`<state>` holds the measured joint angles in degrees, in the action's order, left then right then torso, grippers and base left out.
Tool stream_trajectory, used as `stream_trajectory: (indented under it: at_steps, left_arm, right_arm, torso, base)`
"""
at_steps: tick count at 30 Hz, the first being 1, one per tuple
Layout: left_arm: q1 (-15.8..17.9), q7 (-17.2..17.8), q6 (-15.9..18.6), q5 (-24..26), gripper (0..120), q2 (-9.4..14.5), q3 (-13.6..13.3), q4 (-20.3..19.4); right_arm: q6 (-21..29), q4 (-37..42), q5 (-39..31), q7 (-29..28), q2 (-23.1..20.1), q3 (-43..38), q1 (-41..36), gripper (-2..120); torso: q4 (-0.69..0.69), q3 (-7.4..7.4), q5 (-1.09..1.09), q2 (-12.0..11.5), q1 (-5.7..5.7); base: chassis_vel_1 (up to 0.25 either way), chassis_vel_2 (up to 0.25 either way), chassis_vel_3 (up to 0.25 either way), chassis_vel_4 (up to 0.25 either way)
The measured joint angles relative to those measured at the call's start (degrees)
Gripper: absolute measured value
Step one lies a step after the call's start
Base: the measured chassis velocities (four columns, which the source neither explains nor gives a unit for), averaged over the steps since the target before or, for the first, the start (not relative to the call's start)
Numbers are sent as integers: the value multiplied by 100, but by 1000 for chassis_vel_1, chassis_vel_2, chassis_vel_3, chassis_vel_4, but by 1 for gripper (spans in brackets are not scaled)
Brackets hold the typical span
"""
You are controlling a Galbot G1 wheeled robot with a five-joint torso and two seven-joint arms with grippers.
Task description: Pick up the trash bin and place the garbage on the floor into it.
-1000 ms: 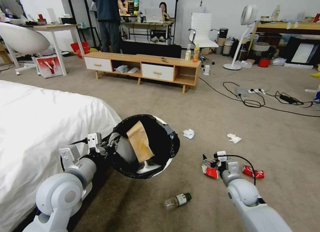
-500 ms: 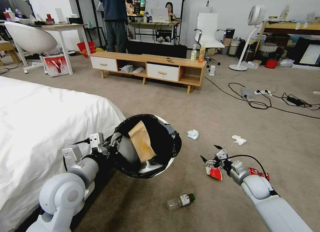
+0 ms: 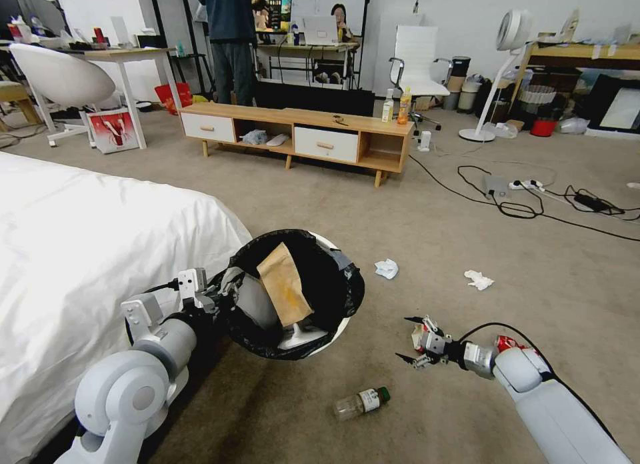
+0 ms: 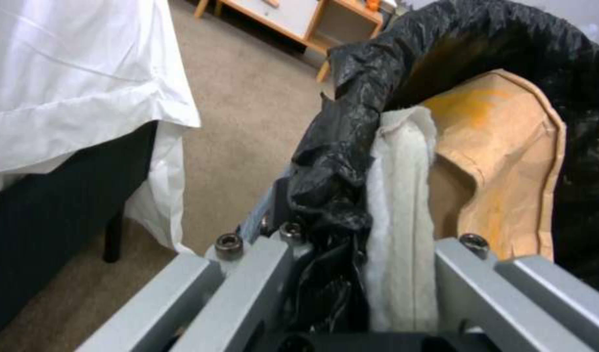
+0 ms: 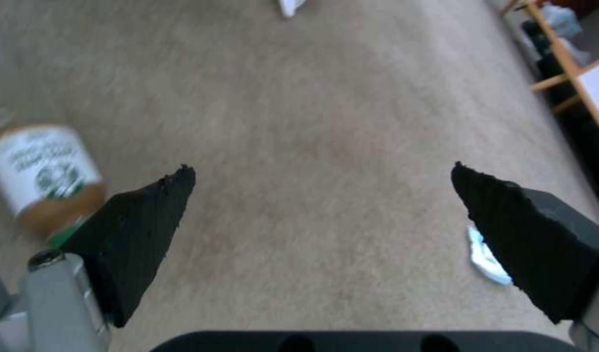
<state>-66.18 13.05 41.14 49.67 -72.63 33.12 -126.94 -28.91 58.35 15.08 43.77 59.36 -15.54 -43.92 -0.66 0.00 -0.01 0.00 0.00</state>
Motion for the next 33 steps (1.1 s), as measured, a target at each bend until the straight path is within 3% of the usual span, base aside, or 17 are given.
stream_trajectory:
  at_steps: [11, 21, 33]
  left_arm:
    - [-148, -18, -12, -1, 7, 14, -14, -57]
    - [-184, -55, -36, -15, 7, -18, 0, -58]
    - [-200, -109, -64, -96, 7, -63, -18, -11]
  right_arm:
    - [-103, -475, 826, 623, 374, 366, 445, 100]
    - [-46, -978, 607, 845, 510, 854, 670, 100]
    - [128, -1458, 357, 596, 804, 918, 722, 100]
  torso:
    - [5, 0, 0, 0, 0]
    - [3, 0, 1, 0, 0]
    - [3, 0, 0, 0, 0]
  base:
    - [0, 0, 0, 0]
    - [0, 0, 0, 0]
    - [0, 0, 0, 0]
